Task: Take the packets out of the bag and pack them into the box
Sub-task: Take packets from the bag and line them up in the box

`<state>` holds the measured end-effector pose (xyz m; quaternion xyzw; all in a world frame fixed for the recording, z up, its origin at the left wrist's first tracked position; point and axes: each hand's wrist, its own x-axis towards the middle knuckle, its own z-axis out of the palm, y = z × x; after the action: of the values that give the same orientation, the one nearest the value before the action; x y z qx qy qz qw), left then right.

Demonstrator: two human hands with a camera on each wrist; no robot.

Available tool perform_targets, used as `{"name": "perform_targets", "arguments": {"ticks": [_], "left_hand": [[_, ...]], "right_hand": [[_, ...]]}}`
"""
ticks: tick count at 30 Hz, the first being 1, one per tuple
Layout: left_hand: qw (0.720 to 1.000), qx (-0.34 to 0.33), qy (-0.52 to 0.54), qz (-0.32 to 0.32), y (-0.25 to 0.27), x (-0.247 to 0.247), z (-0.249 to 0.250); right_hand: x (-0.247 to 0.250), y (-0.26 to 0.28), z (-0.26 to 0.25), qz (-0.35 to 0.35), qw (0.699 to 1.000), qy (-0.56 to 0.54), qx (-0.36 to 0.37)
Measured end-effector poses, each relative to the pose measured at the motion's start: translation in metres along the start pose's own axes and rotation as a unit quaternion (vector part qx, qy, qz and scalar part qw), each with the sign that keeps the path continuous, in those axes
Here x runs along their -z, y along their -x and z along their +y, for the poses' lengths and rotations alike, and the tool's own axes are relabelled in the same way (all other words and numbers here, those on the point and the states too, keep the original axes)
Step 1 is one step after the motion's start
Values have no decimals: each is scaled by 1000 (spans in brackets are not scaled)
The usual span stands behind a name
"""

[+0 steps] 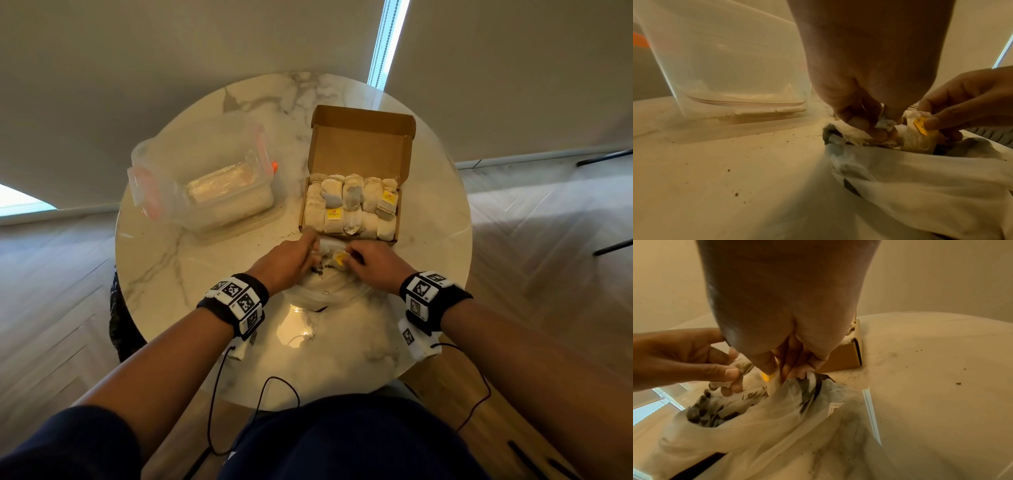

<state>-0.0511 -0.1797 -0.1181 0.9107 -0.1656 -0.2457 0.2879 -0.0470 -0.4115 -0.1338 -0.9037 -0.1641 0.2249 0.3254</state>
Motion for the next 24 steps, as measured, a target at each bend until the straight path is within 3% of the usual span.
{"name": "perform_targets", "arguments": {"ticks": [9,14,19,24], "left_hand": [[999,-32,-15,-27,9,3,0],[996,-80,-28,3,8,1,-3],[997,-70,-24,-24,9,-1,-4],[995,-85,-38,28,7,-4,-1]], "right_hand": [[0,3,-1,17,1000,-15,0],[-2,7,-1,25,1000,-19,2],[-3,13,-4,34,999,-24,-6],[-5,19,-7,44,998,-40,-8]]}}
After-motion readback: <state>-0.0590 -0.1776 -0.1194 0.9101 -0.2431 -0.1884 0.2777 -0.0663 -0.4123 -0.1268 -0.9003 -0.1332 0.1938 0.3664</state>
